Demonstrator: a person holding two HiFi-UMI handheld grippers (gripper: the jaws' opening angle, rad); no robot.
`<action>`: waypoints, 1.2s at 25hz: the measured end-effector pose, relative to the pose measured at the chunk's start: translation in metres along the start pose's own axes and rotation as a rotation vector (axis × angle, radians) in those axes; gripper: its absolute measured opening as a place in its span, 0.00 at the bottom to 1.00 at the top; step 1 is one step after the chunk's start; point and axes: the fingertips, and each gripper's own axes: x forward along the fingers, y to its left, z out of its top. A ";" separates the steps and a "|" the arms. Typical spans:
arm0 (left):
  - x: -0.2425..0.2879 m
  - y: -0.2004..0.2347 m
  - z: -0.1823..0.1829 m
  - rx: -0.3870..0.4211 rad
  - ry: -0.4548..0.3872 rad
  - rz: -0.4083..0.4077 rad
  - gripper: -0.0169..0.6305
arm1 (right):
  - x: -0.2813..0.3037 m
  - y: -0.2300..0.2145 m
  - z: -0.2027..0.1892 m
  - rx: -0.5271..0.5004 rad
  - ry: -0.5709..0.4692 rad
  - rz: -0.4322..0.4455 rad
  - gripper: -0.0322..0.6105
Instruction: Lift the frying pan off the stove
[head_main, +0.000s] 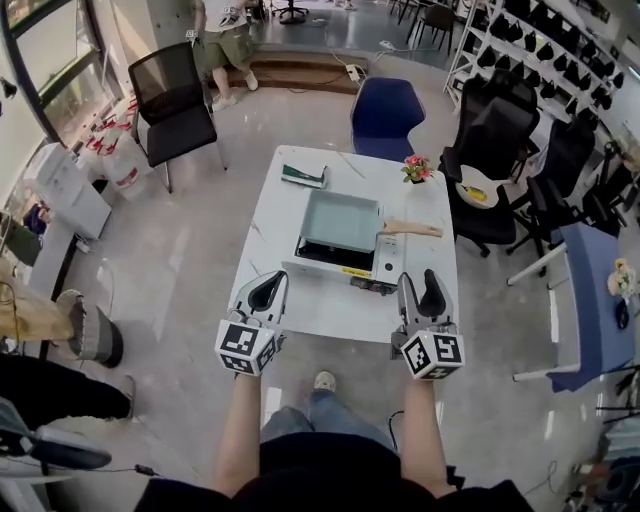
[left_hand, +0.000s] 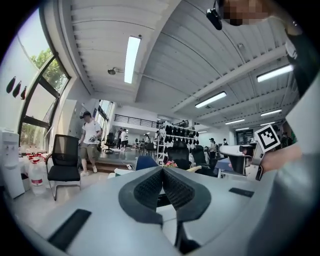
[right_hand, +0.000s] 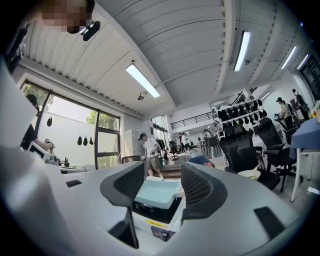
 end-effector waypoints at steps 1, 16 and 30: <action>0.011 0.004 0.002 0.005 0.005 0.005 0.05 | 0.011 -0.005 0.002 -0.003 0.001 0.003 0.38; 0.098 0.022 0.013 0.027 0.039 -0.017 0.05 | 0.075 -0.064 0.020 0.008 -0.017 -0.024 0.38; 0.126 0.046 0.001 -0.021 0.064 -0.034 0.05 | 0.175 -0.075 0.051 -0.522 0.343 0.345 0.38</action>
